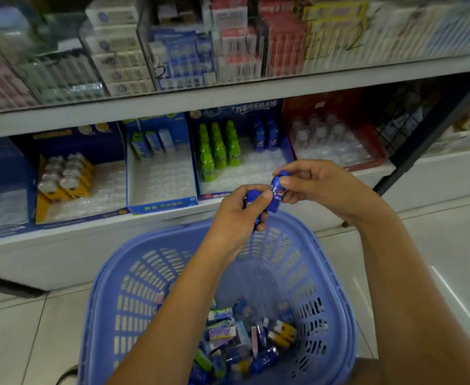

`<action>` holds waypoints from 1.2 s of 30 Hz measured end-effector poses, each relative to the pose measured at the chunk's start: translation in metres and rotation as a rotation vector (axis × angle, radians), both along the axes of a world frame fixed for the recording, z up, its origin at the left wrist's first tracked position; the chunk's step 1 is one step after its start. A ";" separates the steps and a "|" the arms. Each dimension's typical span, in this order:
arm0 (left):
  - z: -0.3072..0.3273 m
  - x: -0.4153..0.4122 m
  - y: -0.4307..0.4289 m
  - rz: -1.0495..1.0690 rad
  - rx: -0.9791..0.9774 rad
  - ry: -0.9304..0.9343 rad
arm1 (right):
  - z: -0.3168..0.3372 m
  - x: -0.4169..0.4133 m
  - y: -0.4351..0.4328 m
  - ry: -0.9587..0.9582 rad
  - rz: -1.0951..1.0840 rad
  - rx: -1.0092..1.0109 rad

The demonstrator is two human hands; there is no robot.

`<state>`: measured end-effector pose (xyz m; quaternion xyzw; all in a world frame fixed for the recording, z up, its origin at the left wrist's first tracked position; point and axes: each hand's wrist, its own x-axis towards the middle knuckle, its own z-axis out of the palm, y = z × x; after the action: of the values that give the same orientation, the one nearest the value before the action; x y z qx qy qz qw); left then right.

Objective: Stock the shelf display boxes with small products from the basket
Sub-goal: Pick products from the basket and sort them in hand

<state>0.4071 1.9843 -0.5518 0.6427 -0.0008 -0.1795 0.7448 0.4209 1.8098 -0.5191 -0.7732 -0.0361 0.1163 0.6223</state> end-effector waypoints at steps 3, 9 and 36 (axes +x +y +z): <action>0.006 0.013 -0.007 0.082 0.017 -0.022 | 0.005 0.017 0.000 -0.042 -0.093 -0.010; 0.010 0.042 -0.007 0.239 -0.165 0.309 | -0.002 0.088 -0.012 -0.320 -0.385 -0.401; 0.010 0.028 0.020 0.314 -0.361 0.278 | -0.005 0.113 -0.011 -0.292 -0.235 -0.818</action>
<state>0.4353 2.0038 -0.5417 0.4610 0.1689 -0.1453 0.8590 0.5339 1.7985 -0.5245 -0.9628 0.0134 -0.0611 0.2630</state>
